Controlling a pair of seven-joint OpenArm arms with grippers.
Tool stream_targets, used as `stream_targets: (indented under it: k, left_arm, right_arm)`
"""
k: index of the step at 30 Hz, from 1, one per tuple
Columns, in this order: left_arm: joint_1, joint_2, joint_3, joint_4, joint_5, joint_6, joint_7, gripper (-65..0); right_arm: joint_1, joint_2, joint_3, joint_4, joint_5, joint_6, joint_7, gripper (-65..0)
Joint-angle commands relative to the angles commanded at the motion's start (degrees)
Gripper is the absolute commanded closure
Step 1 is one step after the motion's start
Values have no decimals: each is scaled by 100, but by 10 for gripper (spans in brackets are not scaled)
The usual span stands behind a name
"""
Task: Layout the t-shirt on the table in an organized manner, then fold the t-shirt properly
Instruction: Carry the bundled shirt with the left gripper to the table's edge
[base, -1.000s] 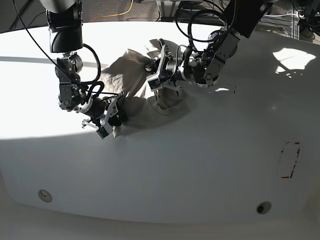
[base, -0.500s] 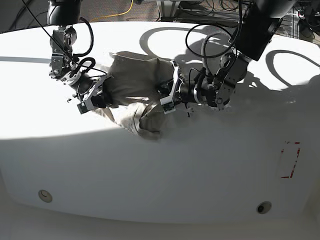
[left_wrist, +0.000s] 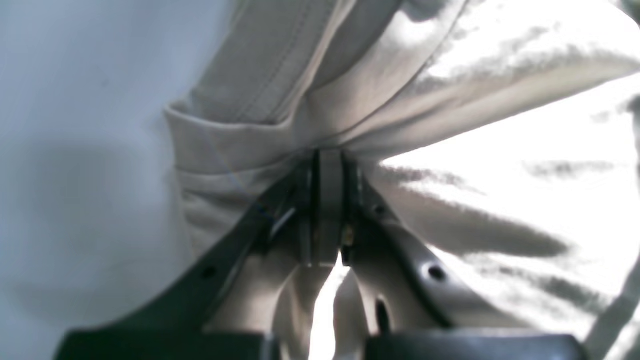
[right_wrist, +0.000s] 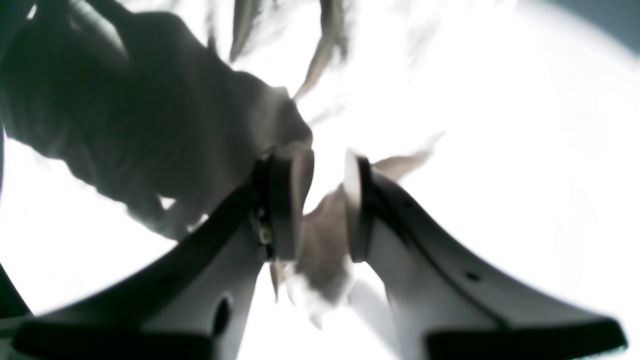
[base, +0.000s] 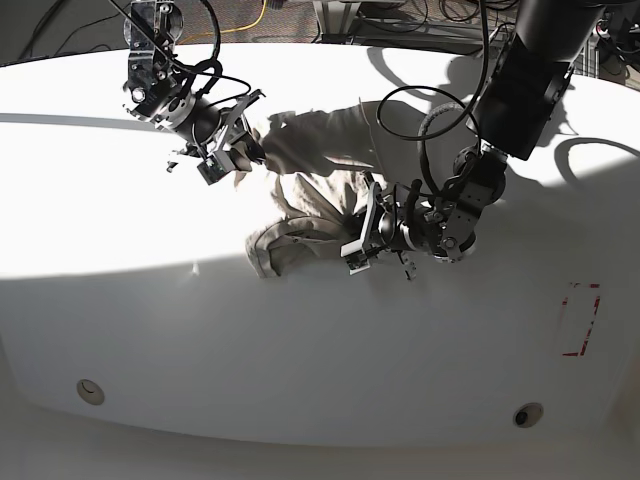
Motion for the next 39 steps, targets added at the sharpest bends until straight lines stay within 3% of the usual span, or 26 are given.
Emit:
stream_targets:
  k: [6,16,20,24,29,32,37,39]
  left_arm:
    - [651,62,-721,1292,9,0,598,0]
    - [1899,536,-1284,2048,44,0,589,0]
    - [2338,738,-1266,2207,44,0,273,0]
    - [2725,888,-1266,2505,35,0,-510,0]
    - [2989,1090,-1266,2716,35,585,-1354,0]
    - [3024,1108,-1257,2673,44,1138,-1793,0]
    - [3007,1354,-1037,2409,44,1991,-2207,0]
    - [2989,1477,-976,2198,53,2185,-2295,0]
  right_arm:
    - [264,-9,176,360,26,0,-457,-136]
    - [492,-44,158,132,9,0,-519,-136]
    - [519,-44,185,114,0,0,-519,-136]
    - [615,-9,492,149,0,0,-519,-136]
    - [809,0,967,255,0,0,-554,-136]
    - [941,167,1231,325,0,0,-554,-136]
    - [1055,501,1371,396,53,0,-818,-138]
    - [1081,589,1468,396,53,0,-879,-138]
